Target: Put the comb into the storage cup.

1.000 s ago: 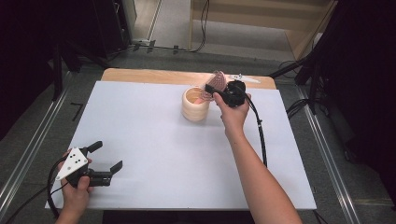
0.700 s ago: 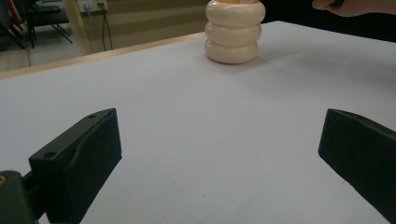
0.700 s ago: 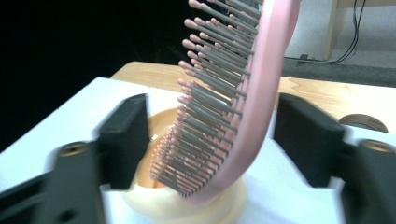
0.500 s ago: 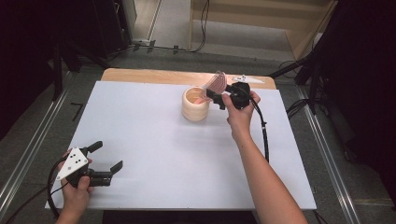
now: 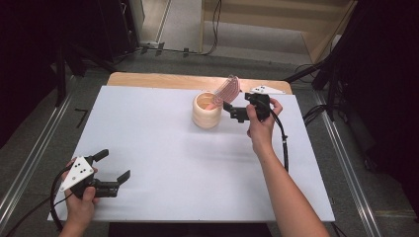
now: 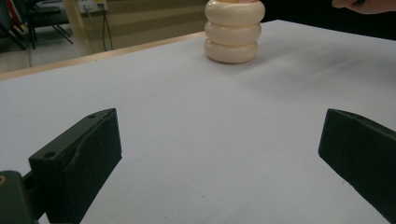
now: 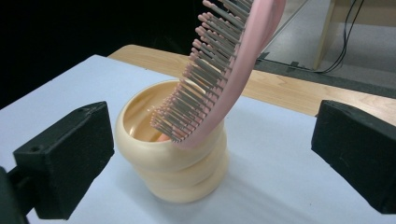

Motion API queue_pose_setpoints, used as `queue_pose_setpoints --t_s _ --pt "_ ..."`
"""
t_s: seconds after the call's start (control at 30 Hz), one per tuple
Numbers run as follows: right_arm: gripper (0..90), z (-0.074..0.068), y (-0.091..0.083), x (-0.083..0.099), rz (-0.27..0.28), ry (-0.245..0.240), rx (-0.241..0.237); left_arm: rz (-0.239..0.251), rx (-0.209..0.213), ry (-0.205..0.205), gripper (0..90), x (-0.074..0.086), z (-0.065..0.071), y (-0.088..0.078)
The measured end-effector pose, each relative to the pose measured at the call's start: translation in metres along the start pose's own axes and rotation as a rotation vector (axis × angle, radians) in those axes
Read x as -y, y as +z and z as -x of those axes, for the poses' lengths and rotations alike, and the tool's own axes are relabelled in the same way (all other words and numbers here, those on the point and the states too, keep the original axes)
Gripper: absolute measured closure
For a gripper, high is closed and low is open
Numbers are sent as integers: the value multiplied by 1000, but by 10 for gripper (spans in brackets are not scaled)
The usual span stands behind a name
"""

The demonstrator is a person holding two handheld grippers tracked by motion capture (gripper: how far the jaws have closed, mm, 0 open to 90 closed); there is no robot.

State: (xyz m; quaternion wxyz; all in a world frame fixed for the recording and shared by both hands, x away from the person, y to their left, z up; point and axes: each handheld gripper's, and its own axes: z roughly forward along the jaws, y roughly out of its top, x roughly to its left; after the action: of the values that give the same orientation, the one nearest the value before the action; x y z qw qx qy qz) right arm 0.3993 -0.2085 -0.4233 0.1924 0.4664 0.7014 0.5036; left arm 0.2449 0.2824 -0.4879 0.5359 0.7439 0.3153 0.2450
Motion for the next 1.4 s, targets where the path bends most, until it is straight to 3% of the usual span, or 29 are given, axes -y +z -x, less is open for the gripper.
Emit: queue_pose_setpoints --t_s 1.4 --pt "0 2 -57 42 34 -62 -9 -4 -2 -1 0 0 1 0"
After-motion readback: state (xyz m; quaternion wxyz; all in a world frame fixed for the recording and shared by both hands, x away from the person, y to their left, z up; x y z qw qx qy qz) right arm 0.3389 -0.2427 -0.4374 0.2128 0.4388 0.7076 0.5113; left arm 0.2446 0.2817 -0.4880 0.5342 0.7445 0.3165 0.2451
